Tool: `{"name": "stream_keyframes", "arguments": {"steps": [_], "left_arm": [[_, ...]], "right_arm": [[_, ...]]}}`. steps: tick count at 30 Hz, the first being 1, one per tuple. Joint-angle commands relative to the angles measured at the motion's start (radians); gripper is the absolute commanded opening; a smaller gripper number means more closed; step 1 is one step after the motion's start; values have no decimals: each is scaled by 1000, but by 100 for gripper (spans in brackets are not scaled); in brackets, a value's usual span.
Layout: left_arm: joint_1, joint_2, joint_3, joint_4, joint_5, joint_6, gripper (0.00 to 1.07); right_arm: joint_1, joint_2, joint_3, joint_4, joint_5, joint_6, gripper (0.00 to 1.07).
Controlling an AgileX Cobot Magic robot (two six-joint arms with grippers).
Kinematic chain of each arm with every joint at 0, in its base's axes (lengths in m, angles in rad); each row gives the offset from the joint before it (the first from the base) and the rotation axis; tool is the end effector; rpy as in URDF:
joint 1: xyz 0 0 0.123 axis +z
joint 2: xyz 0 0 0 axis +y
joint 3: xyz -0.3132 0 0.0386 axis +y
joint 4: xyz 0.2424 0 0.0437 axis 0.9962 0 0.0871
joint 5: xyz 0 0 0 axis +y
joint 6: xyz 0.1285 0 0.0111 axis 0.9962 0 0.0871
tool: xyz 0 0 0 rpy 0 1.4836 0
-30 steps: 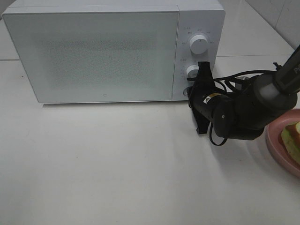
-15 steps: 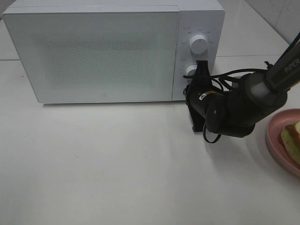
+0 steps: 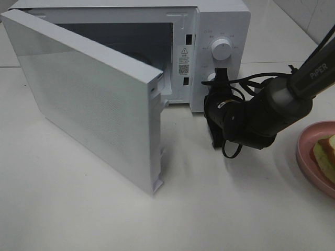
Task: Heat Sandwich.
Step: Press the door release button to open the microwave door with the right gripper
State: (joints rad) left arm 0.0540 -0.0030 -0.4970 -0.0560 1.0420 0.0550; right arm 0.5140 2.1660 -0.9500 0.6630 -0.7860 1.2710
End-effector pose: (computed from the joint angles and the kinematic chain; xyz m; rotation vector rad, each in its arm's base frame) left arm -0.0055 -0.0065 0.2586 0.0030 2.0243 0.0021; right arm 0.4079 0.1659 0.0968 1.4865 1.5275 0.9915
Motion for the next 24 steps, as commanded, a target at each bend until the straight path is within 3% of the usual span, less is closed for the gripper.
{"name": "stream_keyframes", "arguments": {"steps": [1, 16, 24], "left_arm": [[1, -26, 3, -1, -6, 3, 99], [1, -26, 3, -1, -6, 3, 99], [1, -26, 3, -1, -6, 3, 99]], "right_arm": [[-36, -11, -99, -78, -253, -23, 0], [-24, -24, -96, -63, -100, -23, 0], [-24, -67, -35, -76, 28, -20, 0]]}}
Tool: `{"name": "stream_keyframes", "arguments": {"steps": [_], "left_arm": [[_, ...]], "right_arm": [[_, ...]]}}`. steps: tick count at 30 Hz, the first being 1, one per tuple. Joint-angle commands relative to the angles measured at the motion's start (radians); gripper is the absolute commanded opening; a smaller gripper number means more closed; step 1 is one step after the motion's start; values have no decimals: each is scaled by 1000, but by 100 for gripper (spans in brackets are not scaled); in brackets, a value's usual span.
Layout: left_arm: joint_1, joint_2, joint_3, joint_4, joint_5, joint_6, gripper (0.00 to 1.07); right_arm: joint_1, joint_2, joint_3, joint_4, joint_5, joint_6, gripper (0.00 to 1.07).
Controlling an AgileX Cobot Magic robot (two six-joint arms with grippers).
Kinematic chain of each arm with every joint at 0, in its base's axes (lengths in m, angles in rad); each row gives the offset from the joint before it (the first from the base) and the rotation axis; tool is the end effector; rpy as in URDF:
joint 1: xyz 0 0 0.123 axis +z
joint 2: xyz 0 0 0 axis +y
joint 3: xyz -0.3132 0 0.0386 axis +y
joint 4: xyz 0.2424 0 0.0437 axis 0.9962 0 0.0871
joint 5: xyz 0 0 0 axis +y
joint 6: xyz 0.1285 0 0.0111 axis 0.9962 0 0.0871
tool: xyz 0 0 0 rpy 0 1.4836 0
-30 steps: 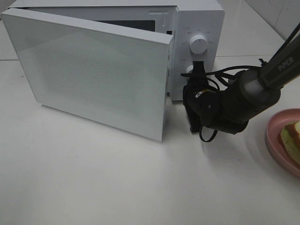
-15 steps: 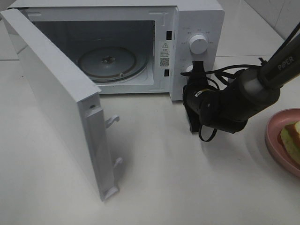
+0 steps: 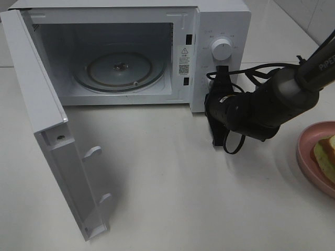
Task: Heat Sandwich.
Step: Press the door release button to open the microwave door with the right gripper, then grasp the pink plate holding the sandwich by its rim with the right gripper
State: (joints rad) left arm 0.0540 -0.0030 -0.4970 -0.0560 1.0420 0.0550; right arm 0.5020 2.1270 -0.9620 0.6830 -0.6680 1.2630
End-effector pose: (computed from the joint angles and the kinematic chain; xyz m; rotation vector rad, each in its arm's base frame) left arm -0.0055 -0.0065 0.2586 0.0030 2.0243 0.0021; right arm 0.4068 0.1659 0.1032 1.5597 1.5733 0.9853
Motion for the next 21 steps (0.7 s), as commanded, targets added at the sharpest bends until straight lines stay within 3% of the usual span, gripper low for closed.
{"name": "stream_keyframes", "arguments": {"steps": [1, 21], "left_arm": [[1, -26, 3, -1, -6, 3, 99], [1, -27, 3, 0, -6, 3, 99]], "right_arm": [[-12, -28, -23, -96, -90, -12, 0], [45, -158, 234, -168, -100, 66, 0]]}}
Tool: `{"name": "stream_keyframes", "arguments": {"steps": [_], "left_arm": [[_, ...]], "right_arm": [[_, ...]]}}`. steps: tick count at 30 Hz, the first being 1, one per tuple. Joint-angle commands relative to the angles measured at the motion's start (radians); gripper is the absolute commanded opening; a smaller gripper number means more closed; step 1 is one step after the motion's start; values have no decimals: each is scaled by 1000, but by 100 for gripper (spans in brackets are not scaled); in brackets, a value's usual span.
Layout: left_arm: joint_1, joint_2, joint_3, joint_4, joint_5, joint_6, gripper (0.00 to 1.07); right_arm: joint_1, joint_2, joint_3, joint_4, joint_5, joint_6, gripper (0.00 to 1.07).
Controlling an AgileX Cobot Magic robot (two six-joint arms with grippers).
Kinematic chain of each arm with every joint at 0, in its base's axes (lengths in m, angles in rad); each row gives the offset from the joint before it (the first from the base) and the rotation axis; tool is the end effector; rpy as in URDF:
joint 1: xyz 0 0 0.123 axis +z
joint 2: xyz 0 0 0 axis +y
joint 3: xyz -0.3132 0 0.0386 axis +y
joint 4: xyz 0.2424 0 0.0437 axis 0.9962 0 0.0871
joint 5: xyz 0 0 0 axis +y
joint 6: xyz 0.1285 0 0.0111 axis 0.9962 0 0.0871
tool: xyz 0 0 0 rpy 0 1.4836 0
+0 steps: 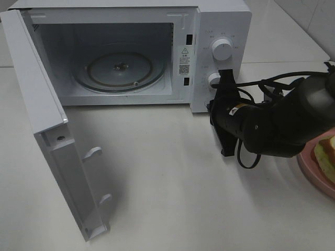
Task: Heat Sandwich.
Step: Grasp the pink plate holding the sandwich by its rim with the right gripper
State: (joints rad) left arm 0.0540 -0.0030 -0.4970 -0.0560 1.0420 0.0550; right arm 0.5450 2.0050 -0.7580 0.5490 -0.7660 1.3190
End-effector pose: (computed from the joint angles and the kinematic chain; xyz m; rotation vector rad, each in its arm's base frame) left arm -0.0055 -0.0065 0.2586 0.0030 2.0243 0.0021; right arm 0.3597 0.1635 0.1201 1.4179 1.6541 1.0338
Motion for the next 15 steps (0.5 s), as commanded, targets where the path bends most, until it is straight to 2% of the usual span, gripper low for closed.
{"name": "stream_keyframes", "arguments": {"steps": [1, 6, 9, 11, 12, 15], "left_arm": [[1, -27, 3, 0, -6, 3, 99], [1, -27, 3, 0, -6, 3, 99], [1, -27, 3, 0, -6, 3, 99], [1, -27, 3, 0, -6, 3, 99], [1, -27, 3, 0, -6, 3, 99], [1, -27, 3, 0, -6, 3, 99]], "right_arm": [[2, -36, 30, -34, -2, 10, 0], [2, -105, 81, -106, 65, -2, 0], [0, -170, 89, -143, 219, -105, 0], [0, -183, 89, -144, 250, -138, 0], [0, -218, 89, -144, 328, -226, 0], [0, -246, 89, -143, 387, -324, 1]]}}
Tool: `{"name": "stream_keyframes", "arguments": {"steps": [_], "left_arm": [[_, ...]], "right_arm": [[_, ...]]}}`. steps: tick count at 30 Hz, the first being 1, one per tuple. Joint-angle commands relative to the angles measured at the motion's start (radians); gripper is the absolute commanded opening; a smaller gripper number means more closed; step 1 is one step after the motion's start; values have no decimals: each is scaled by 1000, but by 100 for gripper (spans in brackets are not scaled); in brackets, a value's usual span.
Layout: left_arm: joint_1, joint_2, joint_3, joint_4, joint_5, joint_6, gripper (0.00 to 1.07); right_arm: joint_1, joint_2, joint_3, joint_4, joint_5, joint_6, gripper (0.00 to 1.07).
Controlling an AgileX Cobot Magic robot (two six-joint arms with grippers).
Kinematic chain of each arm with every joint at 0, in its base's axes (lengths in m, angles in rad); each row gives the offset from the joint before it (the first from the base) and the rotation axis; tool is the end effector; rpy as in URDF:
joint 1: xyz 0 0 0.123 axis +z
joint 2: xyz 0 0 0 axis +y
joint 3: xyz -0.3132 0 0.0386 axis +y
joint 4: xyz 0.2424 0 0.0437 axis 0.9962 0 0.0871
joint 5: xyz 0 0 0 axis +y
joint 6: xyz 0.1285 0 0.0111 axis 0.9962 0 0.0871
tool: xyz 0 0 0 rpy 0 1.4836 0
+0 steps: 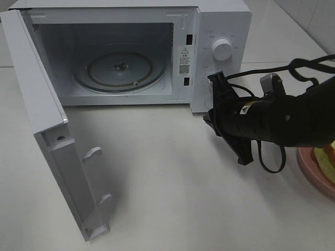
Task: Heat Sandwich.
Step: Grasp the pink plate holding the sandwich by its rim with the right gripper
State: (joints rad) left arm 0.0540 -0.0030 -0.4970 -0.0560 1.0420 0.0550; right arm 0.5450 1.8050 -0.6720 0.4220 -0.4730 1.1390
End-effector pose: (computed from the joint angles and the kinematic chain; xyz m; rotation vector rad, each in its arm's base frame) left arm -0.0055 -0.0065 0.2586 0.0030 2.0243 0.0021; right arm 0.3173 0.1642 0.1451 1.1939 2.0091 0.9327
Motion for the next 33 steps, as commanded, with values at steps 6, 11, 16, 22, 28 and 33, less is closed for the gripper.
{"name": "stream_keyframes", "arguments": {"steps": [6, 11, 16, 22, 28, 33], "left_arm": [[1, -27, 3, 0, -6, 3, 99], [1, -27, 3, 0, -6, 3, 99], [1, -27, 3, 0, -6, 3, 99], [1, -27, 3, 0, -6, 3, 99], [1, -27, 3, 0, -6, 3, 99], [1, -27, 3, 0, -6, 3, 99]], "right_arm": [[0, -140, 3, -17, 292, -576, 3], [0, -197, 3, -17, 435, -848, 4], [-28, -236, 0, -17, 562, -1082, 6], [-117, -271, -56, -56, 817, -1211, 8], [-184, -293, -123, -217, 1013, -1181, 14], [-233, -293, -169, -311, 1130, -1161, 29]]}}
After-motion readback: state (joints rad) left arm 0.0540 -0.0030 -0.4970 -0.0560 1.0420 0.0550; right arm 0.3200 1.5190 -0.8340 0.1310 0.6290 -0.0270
